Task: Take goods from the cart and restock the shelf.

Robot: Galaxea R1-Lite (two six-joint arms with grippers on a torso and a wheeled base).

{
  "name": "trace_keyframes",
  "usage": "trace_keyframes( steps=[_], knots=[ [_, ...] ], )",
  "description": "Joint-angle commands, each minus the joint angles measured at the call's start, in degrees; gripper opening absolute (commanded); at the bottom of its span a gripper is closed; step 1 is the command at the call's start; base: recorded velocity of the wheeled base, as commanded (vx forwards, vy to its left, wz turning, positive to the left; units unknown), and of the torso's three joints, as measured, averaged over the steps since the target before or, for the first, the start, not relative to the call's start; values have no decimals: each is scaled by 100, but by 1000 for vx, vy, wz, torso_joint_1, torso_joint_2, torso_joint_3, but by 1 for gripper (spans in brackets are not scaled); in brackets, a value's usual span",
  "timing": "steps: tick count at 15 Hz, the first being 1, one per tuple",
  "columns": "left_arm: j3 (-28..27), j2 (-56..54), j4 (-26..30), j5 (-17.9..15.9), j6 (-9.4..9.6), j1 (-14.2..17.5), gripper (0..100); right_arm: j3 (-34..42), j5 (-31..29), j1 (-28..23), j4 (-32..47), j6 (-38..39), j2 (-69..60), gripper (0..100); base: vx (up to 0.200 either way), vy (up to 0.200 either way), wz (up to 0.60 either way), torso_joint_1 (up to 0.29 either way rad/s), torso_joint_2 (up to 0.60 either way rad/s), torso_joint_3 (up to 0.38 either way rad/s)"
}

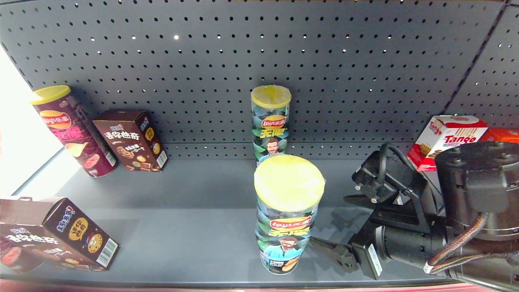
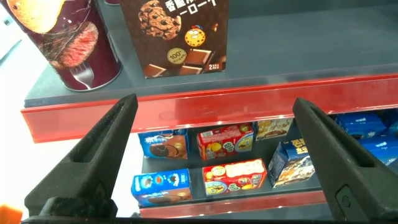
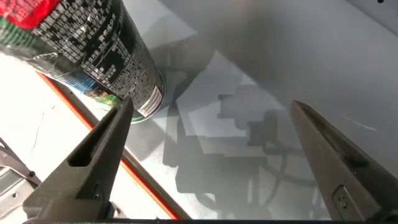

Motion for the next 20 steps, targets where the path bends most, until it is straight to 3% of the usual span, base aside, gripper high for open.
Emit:
trace_keyframes(
  steps=[1, 20],
  knots=[
    [9, 7, 2, 0, -1, -7, 100, -25, 0, 2, 1, -2, 33, 100, 0, 0, 0, 0, 0, 0],
    [0, 7, 2, 0, -1, 2, 100, -210, -8, 81, -8, -2, 332, 100, 0, 0, 0, 0, 0, 0]
  ],
)
